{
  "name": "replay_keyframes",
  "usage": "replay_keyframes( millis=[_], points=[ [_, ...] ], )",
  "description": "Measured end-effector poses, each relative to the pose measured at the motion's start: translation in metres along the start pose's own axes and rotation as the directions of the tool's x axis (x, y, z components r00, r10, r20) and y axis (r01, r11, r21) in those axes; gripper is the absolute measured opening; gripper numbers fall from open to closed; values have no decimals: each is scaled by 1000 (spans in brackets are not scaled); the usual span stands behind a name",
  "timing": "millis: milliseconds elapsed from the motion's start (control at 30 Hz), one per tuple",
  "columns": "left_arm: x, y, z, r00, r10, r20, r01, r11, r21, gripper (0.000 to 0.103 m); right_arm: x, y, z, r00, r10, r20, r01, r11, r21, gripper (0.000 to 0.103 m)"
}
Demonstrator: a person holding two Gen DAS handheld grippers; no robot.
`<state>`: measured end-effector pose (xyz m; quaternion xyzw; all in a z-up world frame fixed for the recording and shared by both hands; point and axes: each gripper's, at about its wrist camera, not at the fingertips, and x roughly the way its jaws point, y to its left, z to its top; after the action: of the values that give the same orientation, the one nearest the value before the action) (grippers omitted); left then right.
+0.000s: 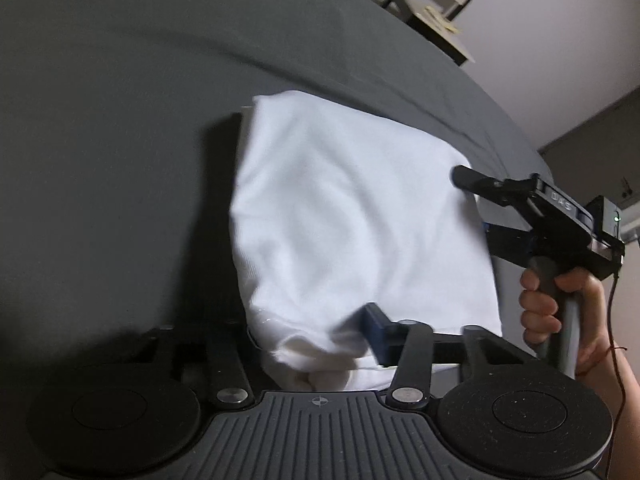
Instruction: Fold clothes
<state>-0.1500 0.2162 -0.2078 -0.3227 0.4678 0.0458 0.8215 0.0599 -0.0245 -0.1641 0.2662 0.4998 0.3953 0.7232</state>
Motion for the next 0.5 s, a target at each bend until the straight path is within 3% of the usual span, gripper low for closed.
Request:
replay_keyframes(
  millis=[167, 267, 500],
  points=[
    [-7, -5, -2, 999, -23, 46, 22, 1000, 17, 29, -6, 4, -7, 998, -15, 58, 16, 1000, -18, 43],
    [-17, -13, -4, 995, -19, 98, 14, 999, 47, 27, -13, 7, -8, 995, -11, 102, 12, 1000, -9, 37],
    [-28, -61, -1, 972, -95, 214, 57, 983, 175, 27, -54, 18, 16, 980, -24, 197, 35, 998, -55, 36]
  ],
)
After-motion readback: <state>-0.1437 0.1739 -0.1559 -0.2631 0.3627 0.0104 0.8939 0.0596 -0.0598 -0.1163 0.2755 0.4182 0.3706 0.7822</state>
